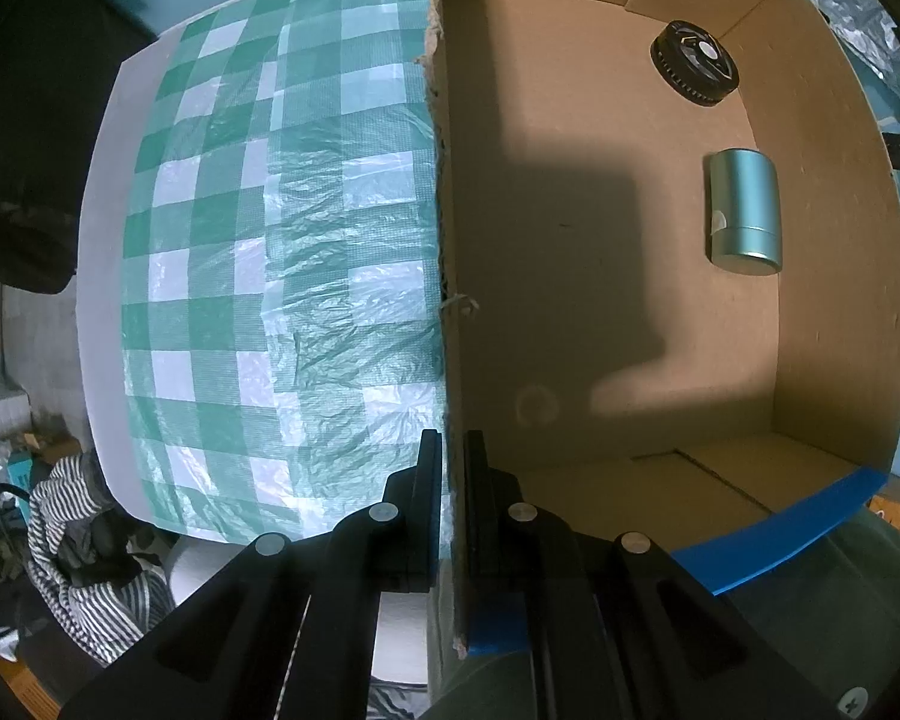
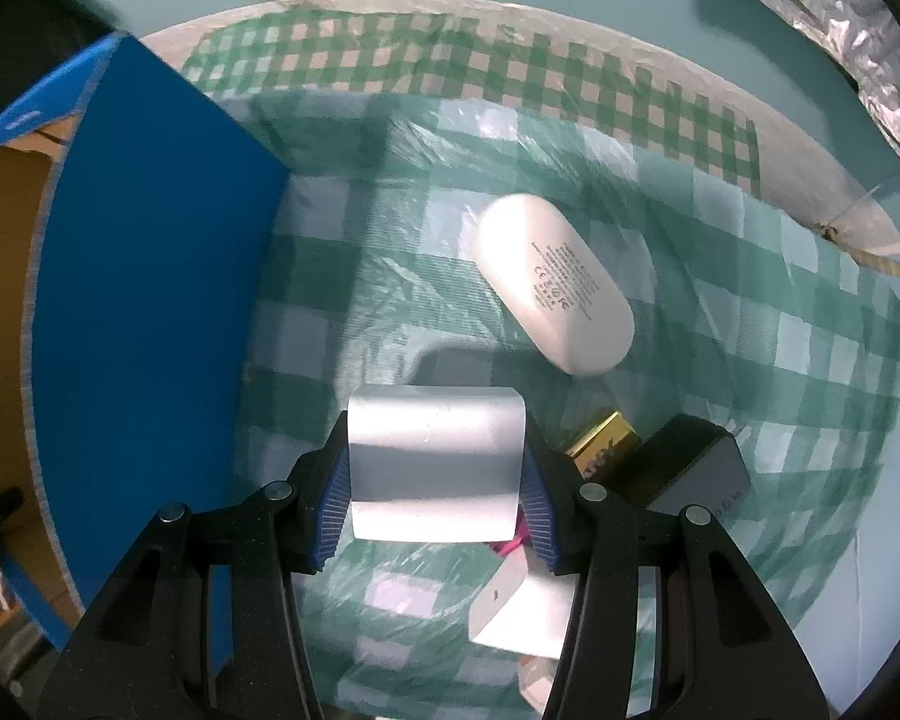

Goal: Organize rigid objects
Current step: 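Carry the white charger into the box and open the right gripper, then move the right tool back to the cloth and grasp the white oval power bank, then carry the white power bank into the box and release it beside the charger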

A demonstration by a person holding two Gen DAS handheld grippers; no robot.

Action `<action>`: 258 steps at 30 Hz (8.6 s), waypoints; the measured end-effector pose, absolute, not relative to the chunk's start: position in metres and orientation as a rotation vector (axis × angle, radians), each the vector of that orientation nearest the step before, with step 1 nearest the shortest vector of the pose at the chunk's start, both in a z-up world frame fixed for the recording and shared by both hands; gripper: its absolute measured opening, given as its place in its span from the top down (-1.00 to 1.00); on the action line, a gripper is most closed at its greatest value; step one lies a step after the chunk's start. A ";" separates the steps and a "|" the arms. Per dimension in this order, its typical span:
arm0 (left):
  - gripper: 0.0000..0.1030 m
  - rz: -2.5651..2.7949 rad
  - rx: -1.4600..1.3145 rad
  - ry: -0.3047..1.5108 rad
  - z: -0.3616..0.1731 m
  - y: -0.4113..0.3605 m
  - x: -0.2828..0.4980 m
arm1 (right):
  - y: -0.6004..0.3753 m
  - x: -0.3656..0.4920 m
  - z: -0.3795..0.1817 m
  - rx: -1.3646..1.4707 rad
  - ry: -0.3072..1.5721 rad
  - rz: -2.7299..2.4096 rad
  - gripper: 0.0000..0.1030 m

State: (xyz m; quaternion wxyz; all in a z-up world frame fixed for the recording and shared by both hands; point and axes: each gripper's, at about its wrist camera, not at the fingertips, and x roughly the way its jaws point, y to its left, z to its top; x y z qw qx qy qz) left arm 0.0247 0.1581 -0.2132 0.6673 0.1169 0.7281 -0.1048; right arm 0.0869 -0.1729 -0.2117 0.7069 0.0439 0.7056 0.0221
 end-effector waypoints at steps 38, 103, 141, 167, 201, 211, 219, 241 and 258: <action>0.87 -0.239 0.258 1.640 -0.213 0.156 0.024 | -0.073 0.105 -0.099 -0.114 1.418 0.325 0.03; 0.87 -0.232 0.253 1.636 -0.208 0.158 0.023 | -0.035 0.106 -0.111 -0.220 1.383 0.416 0.03; 0.87 -0.204 0.236 1.638 -0.205 0.156 0.029 | -0.191 0.126 -0.175 -0.097 1.486 0.176 -0.03; 0.87 -0.185 0.234 1.639 -0.204 0.155 0.027 | -0.200 0.133 -0.239 -0.118 1.533 0.152 0.28; 0.87 -0.222 0.250 1.633 -0.203 0.151 0.027 | -0.174 0.103 -0.167 0.009 1.517 0.171 0.28; 0.87 -0.224 0.238 1.635 -0.203 0.154 0.026 | -0.143 0.099 -0.128 -0.020 1.457 0.252 0.28; 0.87 -0.218 0.228 1.631 -0.202 0.156 0.024 | -0.111 0.103 -0.104 -0.071 1.417 0.327 0.28; 0.87 -0.221 0.227 1.625 -0.202 0.159 0.021 | -0.043 0.124 -0.130 -0.180 1.442 0.412 0.28; 0.87 -0.223 0.229 1.630 -0.202 0.160 0.021 | -0.045 0.123 -0.152 -0.197 1.488 0.374 0.28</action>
